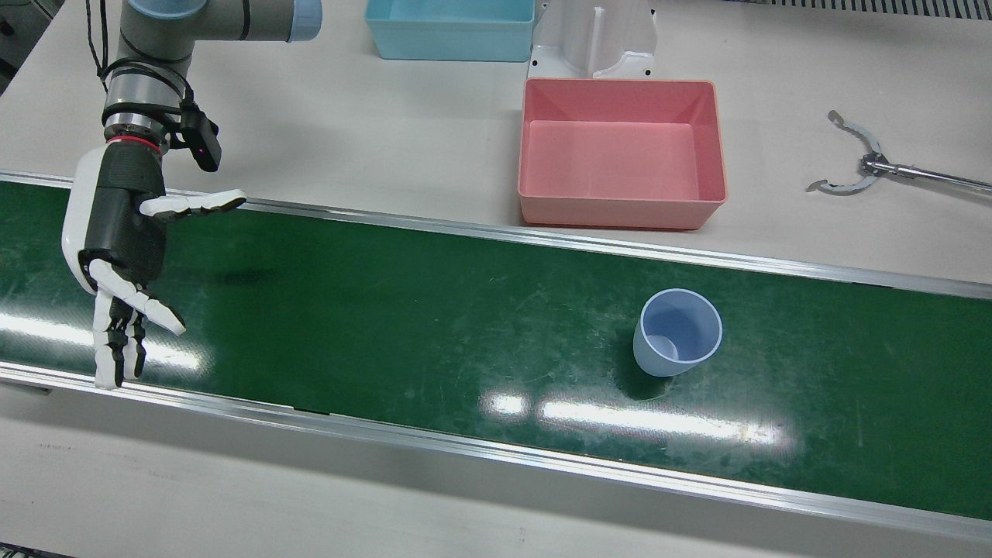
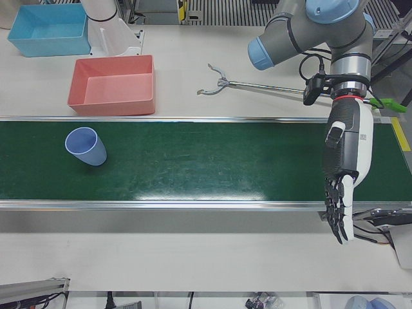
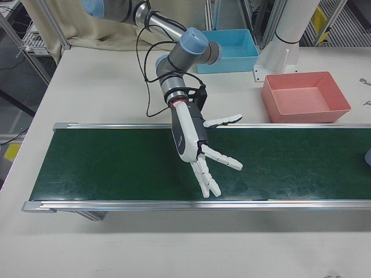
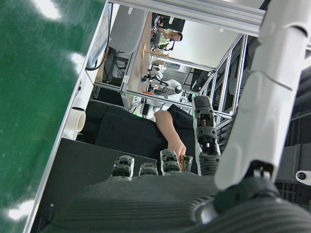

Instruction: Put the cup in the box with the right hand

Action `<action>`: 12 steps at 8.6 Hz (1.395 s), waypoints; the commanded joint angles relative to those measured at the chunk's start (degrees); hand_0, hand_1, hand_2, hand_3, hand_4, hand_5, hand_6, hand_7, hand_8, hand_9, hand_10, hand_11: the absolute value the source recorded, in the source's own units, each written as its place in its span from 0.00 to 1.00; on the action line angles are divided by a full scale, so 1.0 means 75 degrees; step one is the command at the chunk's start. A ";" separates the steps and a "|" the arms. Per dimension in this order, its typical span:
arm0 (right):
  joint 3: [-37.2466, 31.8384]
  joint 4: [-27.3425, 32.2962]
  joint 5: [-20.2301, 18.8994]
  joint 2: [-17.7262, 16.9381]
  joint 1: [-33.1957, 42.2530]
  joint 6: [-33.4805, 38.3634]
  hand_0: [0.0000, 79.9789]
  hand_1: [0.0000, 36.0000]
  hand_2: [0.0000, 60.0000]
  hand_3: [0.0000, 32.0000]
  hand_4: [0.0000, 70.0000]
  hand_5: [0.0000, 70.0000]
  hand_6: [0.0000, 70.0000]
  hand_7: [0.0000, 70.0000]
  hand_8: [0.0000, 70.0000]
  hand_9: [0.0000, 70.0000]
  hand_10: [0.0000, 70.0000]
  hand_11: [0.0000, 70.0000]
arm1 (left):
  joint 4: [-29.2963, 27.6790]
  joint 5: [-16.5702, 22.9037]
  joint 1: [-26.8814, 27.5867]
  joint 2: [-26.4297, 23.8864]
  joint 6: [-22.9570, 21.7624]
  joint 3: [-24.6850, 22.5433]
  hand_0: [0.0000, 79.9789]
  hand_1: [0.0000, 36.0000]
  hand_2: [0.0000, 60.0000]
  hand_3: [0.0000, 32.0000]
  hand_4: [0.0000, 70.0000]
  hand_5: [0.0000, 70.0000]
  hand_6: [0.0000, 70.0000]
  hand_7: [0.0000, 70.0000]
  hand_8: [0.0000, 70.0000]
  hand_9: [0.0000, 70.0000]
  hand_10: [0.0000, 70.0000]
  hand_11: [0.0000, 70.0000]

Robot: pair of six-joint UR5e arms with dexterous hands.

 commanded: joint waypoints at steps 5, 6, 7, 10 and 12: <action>0.0059 -0.0011 -0.0090 -0.0050 0.0069 -0.0025 0.71 0.43 0.00 0.09 0.34 0.09 0.05 0.23 0.03 0.05 0.04 0.08 | 0.0003 0.0000 -0.0002 -0.0004 0.0000 -0.0004 0.00 0.00 0.00 0.00 0.00 0.00 0.00 0.00 0.00 0.00 0.00 0.00; 0.0059 0.0001 -0.0090 -0.0131 0.0069 -0.0048 0.71 0.43 0.00 0.09 0.35 0.09 0.05 0.23 0.02 0.05 0.04 0.08 | 0.0003 0.0000 -0.0002 -0.0004 0.0000 0.0007 0.00 0.00 0.00 0.00 0.00 0.00 0.00 0.00 0.00 0.00 0.00 0.00; 0.0059 -0.0011 -0.0090 -0.0213 0.0069 -0.0072 0.71 0.43 0.00 0.08 0.36 0.09 0.05 0.24 0.02 0.05 0.03 0.08 | 0.0003 0.0000 -0.0002 -0.0004 0.0000 -0.0004 0.00 0.00 0.00 0.00 0.00 0.00 0.00 0.00 0.00 0.00 0.00 0.00; 0.0070 0.0001 -0.0090 -0.0237 0.0093 -0.0084 0.70 0.41 0.00 0.00 0.37 0.08 0.06 0.23 0.02 0.05 0.04 0.08 | 0.0003 0.0000 -0.0002 -0.0004 0.0000 -0.0004 0.00 0.00 0.00 0.00 0.00 0.00 0.00 0.00 0.00 0.00 0.00 0.00; 0.0070 0.0012 -0.0102 -0.0214 0.0104 -0.0072 0.70 0.40 0.00 0.00 0.36 0.08 0.06 0.22 0.02 0.05 0.04 0.08 | 0.0003 -0.0012 -0.0002 -0.0004 0.0000 0.0007 0.00 0.00 0.00 0.00 0.00 0.00 0.00 0.00 0.00 0.00 0.00 0.00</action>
